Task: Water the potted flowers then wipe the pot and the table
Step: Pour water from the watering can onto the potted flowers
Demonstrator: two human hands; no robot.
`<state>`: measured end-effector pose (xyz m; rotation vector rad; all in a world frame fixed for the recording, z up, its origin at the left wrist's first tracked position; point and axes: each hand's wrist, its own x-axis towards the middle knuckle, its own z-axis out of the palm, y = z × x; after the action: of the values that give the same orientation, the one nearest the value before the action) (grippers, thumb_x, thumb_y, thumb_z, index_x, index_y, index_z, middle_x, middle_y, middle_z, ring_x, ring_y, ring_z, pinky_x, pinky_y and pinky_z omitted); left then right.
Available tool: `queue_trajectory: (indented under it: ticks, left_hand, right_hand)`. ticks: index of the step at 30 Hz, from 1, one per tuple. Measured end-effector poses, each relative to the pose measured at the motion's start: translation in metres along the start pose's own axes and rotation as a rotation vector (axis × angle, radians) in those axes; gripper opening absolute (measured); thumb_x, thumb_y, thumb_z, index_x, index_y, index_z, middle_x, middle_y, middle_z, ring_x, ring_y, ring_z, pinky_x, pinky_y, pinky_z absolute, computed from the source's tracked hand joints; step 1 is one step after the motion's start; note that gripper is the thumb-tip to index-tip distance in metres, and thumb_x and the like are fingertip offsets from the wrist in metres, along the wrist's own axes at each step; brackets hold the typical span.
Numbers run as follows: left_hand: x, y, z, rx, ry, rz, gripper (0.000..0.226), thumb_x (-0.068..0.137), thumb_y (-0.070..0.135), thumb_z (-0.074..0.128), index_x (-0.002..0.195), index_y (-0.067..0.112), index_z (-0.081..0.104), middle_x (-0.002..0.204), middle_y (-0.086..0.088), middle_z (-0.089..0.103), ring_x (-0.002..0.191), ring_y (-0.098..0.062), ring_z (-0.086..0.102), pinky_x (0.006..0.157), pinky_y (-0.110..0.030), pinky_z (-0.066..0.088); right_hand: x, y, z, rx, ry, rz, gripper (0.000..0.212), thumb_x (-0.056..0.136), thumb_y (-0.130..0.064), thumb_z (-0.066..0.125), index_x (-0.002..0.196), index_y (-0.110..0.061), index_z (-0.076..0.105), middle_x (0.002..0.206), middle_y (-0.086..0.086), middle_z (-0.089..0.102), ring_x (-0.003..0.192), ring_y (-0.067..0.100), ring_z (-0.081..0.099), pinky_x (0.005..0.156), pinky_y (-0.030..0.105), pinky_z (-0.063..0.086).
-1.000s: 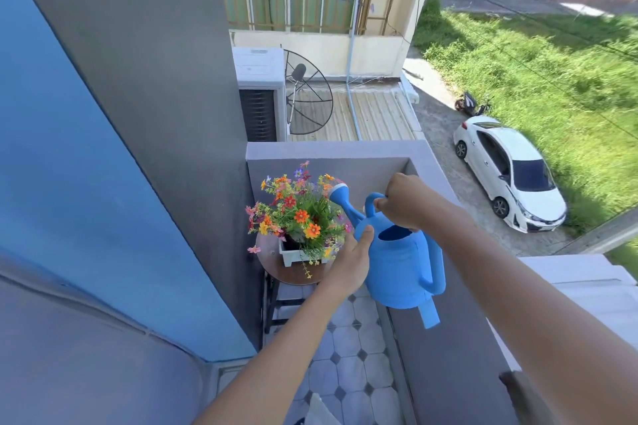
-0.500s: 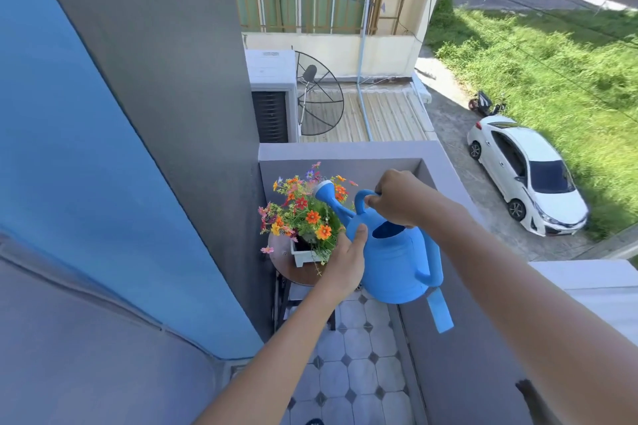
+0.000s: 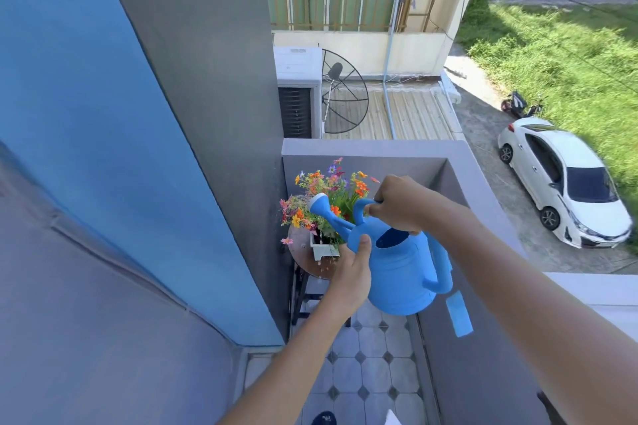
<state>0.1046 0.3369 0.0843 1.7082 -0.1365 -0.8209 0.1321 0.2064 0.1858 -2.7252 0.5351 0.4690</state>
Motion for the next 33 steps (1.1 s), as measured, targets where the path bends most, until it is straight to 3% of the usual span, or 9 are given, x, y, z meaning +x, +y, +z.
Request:
queue_trajectory:
  ticks: [4, 7, 11, 15, 18, 20, 24, 28, 33]
  left_hand:
    - [-0.009, 0.005, 0.007, 0.01, -0.013, -0.006, 0.041, 0.1, 0.056, 0.024, 0.12, 0.021, 0.032, 0.098, 0.013, 0.046, 0.086, 0.005, 0.044, 0.072, -0.026, 0.035]
    - [-0.01, 0.005, 0.018, 0.025, -0.033, 0.014, 0.056, 0.098, 0.061, 0.025, 0.131, 0.016, 0.035, 0.117, 0.001, 0.051, 0.105, -0.013, 0.049, 0.083, -0.032, 0.037]
    - [-0.01, 0.006, 0.035, 0.004, -0.076, 0.026, 0.055, 0.097, 0.061, 0.026, 0.131, 0.018, 0.032, 0.127, -0.002, 0.047, 0.113, -0.017, 0.046, 0.091, -0.035, 0.036]
    - [-0.013, 0.009, 0.049, 0.031, -0.109, 0.019, 0.072, 0.096, 0.062, 0.025, 0.146, 0.01, 0.023, 0.142, -0.009, 0.043, 0.126, -0.024, 0.043, 0.093, -0.036, 0.034]
    - [-0.015, 0.009, 0.06, 0.052, -0.126, 0.01, 0.072, 0.099, 0.059, 0.024, 0.151, 0.01, 0.016, 0.151, -0.005, 0.031, 0.137, -0.023, 0.032, 0.103, -0.038, 0.029]
    - [-0.015, 0.007, 0.067, 0.041, -0.136, 0.012, 0.071, 0.098, 0.059, 0.025, 0.15, 0.011, 0.019, 0.147, 0.003, 0.031, 0.135, -0.02, 0.033, 0.105, -0.037, 0.029]
    - [-0.017, 0.0, 0.078, 0.04, -0.187, -0.028, 0.072, 0.095, 0.065, 0.025, 0.145, 0.013, 0.025, 0.136, 0.003, 0.041, 0.119, -0.015, 0.041, 0.094, -0.034, 0.032]
    - [-0.018, -0.002, 0.084, 0.076, -0.217, -0.058, 0.072, 0.096, 0.064, 0.023, 0.144, 0.01, 0.026, 0.124, 0.003, 0.041, 0.11, -0.015, 0.04, 0.09, -0.032, 0.031]
    - [-0.01, 0.0, 0.085, 0.102, -0.227, -0.08, 0.075, 0.094, 0.067, 0.022, 0.147, 0.013, 0.024, 0.138, -0.003, 0.045, 0.11, -0.015, 0.04, 0.09, -0.033, 0.03]
  right_hand:
    - [-0.011, 0.009, -0.003, 0.027, 0.002, 0.025, 0.038, 0.1, -0.032, 0.054, 0.071, -0.007, 0.047, 0.055, 0.01, 0.047, 0.03, 0.023, 0.048, 0.04, 0.022, 0.037]
    - [-0.021, 0.019, -0.007, 0.045, 0.018, 0.051, 0.041, 0.1, -0.029, 0.055, 0.067, -0.006, 0.045, 0.053, 0.011, 0.047, 0.029, 0.023, 0.047, 0.038, 0.021, 0.036]
    - [-0.031, 0.035, -0.011, 0.038, 0.049, 0.1, 0.039, 0.1, -0.03, 0.054, 0.071, -0.004, 0.05, 0.058, 0.011, 0.048, 0.029, 0.023, 0.049, 0.035, 0.019, 0.035]
    - [-0.039, 0.052, -0.011, 0.042, 0.037, 0.144, 0.04, 0.1, -0.033, 0.054, 0.095, 0.004, 0.067, 0.067, 0.014, 0.055, 0.027, 0.02, 0.051, 0.032, 0.019, 0.033]
    - [-0.044, 0.064, -0.007, 0.05, 0.032, 0.184, 0.04, 0.098, -0.034, 0.055, 0.095, 0.003, 0.068, 0.058, 0.012, 0.054, 0.022, 0.018, 0.048, 0.035, 0.02, 0.034]
    - [-0.047, 0.071, -0.006, 0.034, 0.02, 0.207, 0.04, 0.098, -0.034, 0.054, 0.089, 0.002, 0.067, 0.055, 0.012, 0.055, 0.022, 0.018, 0.049, 0.034, 0.019, 0.032]
    - [-0.05, 0.081, -0.003, 0.024, 0.01, 0.245, 0.039, 0.098, -0.037, 0.055, 0.077, -0.004, 0.055, 0.055, 0.01, 0.054, 0.02, 0.015, 0.048, 0.036, 0.021, 0.034]
    - [-0.049, 0.089, 0.0, 0.011, -0.014, 0.269, 0.037, 0.097, -0.039, 0.056, 0.087, -0.004, 0.06, 0.05, 0.009, 0.054, 0.018, 0.014, 0.046, 0.038, 0.021, 0.035]
    - [-0.043, 0.093, 0.003, 0.02, -0.026, 0.287, 0.033, 0.099, -0.035, 0.053, 0.092, -0.004, 0.063, 0.034, 0.005, 0.051, 0.018, 0.014, 0.045, 0.038, 0.023, 0.035]
